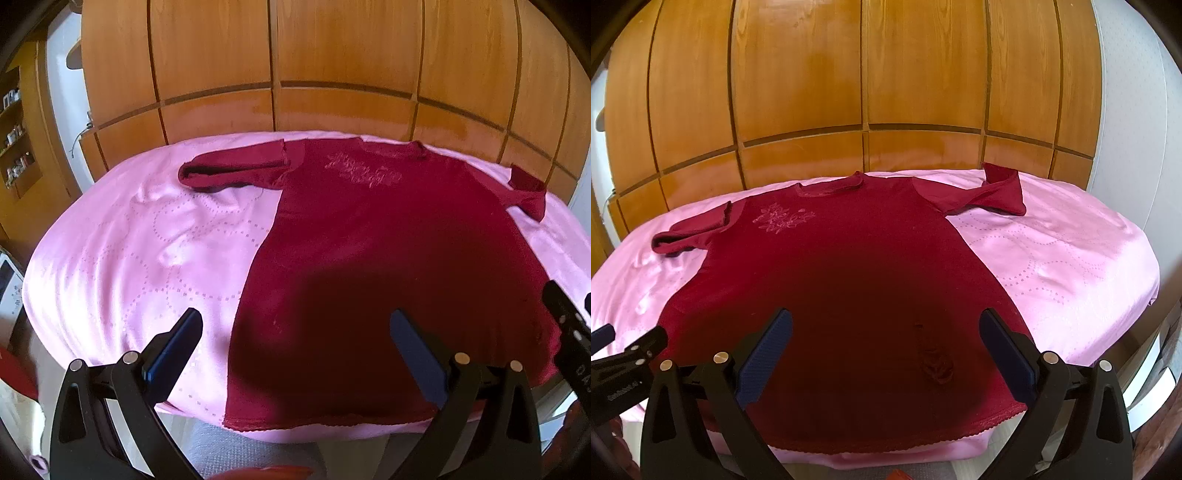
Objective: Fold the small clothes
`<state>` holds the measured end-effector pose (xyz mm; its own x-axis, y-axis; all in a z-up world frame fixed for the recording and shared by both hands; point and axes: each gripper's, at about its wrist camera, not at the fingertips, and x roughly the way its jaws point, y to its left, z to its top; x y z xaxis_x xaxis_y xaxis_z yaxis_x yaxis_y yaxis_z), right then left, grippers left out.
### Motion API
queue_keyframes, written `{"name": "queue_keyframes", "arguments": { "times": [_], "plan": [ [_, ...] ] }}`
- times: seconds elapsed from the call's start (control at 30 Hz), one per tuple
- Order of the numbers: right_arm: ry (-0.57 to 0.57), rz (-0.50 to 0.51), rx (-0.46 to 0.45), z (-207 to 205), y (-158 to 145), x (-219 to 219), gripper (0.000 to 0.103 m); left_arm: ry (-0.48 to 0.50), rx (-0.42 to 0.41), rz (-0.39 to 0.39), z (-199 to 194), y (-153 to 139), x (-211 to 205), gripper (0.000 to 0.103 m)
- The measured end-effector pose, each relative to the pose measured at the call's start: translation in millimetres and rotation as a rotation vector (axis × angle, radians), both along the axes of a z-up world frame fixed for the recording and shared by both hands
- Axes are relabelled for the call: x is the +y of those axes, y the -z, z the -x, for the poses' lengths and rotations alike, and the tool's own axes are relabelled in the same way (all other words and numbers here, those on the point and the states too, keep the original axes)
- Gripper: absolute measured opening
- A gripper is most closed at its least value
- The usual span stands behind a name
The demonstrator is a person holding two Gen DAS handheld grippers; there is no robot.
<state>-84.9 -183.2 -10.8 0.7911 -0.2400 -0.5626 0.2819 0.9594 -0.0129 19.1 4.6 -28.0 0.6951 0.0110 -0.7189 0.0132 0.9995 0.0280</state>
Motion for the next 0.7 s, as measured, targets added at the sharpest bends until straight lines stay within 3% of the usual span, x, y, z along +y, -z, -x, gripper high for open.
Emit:
{"name": "queue_keyframes", "arguments": {
  "times": [0.17,0.27,0.37,0.43,0.47,0.6,0.7],
  "plan": [
    [0.000,-0.018,0.009,-2,2,-2,0.100,0.002,0.008,-0.008,-1,3,0,0.101],
    [0.003,-0.036,0.005,-4,4,-5,0.100,0.030,0.038,0.025,-5,6,1,0.101],
    [0.009,-0.074,-0.020,-9,7,-14,0.100,0.114,0.173,0.173,-19,21,8,0.101],
    [0.028,-0.102,-0.062,-13,8,-28,0.100,0.104,0.255,0.288,-28,35,17,0.101],
    [0.037,-0.120,-0.072,-18,8,-36,0.100,0.094,0.265,0.298,-31,39,19,0.101],
    [0.070,-0.152,0.001,-44,13,-68,0.100,0.100,0.217,0.205,-45,40,11,0.101],
    [0.079,-0.123,0.047,-65,18,-91,0.100,0.117,0.170,0.145,-59,33,2,0.101]
  ]
}}
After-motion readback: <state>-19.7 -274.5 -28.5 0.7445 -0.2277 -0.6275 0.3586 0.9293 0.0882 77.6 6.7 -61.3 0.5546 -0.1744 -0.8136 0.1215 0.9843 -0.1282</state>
